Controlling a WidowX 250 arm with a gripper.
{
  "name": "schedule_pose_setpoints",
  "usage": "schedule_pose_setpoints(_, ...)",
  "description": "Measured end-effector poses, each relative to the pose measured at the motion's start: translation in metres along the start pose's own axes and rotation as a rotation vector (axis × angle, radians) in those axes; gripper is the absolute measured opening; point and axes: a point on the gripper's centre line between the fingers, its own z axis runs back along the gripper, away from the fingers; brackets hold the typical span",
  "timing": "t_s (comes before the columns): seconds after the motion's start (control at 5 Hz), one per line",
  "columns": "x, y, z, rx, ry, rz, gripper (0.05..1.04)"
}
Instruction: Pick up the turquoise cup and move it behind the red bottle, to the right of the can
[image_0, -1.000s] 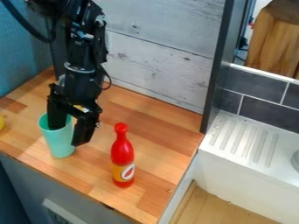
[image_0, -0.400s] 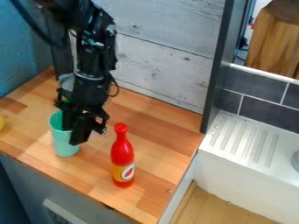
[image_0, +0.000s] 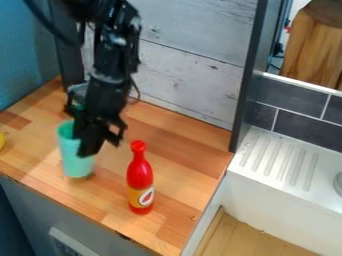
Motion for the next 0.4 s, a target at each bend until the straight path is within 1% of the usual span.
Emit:
schedule_pose_setpoints(0.2,0.004,0.005,0.028,0.000,-0.060,-0.021,0.111)
schedule_pose_setpoints(0.4,0.015,0.007,0.053,-0.019,-0.129,-0.047,0.111)
